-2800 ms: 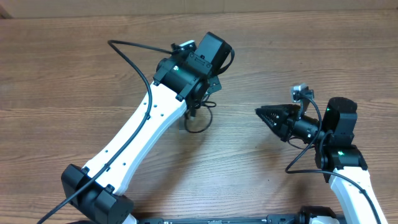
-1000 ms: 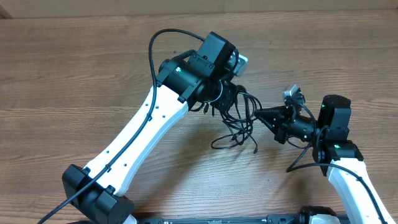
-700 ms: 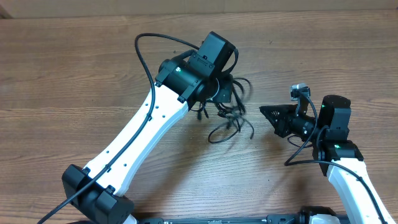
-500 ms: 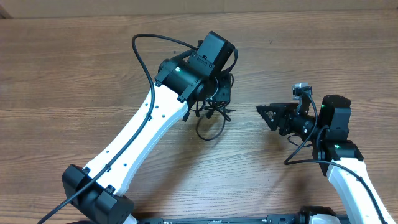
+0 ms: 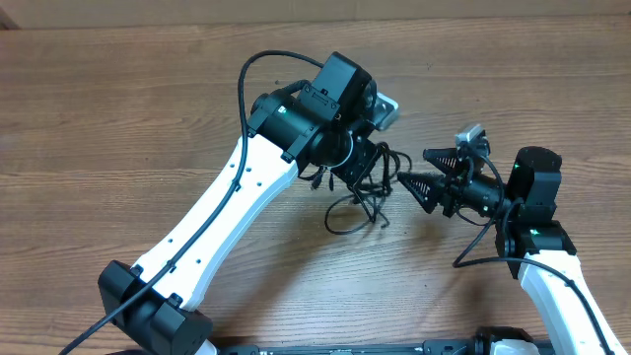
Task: Untangle cables
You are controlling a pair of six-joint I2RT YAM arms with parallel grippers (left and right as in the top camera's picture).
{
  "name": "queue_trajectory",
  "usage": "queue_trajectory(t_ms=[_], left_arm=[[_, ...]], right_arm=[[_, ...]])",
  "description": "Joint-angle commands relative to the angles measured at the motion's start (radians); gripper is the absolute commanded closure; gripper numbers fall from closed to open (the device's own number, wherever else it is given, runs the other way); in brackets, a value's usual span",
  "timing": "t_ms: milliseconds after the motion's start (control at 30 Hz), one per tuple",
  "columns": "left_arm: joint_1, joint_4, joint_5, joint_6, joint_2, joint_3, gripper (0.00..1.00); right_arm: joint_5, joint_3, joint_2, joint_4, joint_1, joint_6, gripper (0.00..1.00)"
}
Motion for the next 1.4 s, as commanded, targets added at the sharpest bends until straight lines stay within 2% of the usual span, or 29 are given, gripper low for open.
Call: queue_trajectory(t_ms=[0,100,167,333,467,633,967,1367], left_arm=[[-0.013,0.003,0.110,0.134,-0.017,0.017,0.95],[-0.026,0.011,0.111,0.134,-0.017,0.017,0.96],[-0.035,0.019,0.110,0.133,-0.017,0.017,0.96],[-0.047,0.040,0.105,0.133,-0.016,0.017,0.96],[-0.048,0.057,0.077,0.112,-0.016,0.017,0.96],[-0.048,0.071,-0.072,-0.020,-0.016,0.017,0.96],[-0.048,0.069,-0.472,-0.500,-0.016,0.017,0.96],[-0.048,0.030,-0.612,-0.869,-0.016,0.017,0.96]], right_arm=[[-0.082,0.020,0.003,0.007,-0.001,-0.116,0.24],[-0.141,0.020,0.003,0.007,-0.001,-0.146,0.31],[-0.151,0.020,0.003,0.006,-0.001,-0.145,0.43],[-0.151,0.020,0.003,0.002,-0.001,-0.145,0.96],[-0.151,0.020,0.003,-0.024,-0.001,-0.145,0.96],[-0.151,0.020,0.003,-0.043,-0.001,-0.145,0.96],[-0.151,0.020,0.003,-0.046,-0.001,-0.145,0.96],[-0.150,0.020,0.003,-0.046,-0.001,-0.129,0.96]])
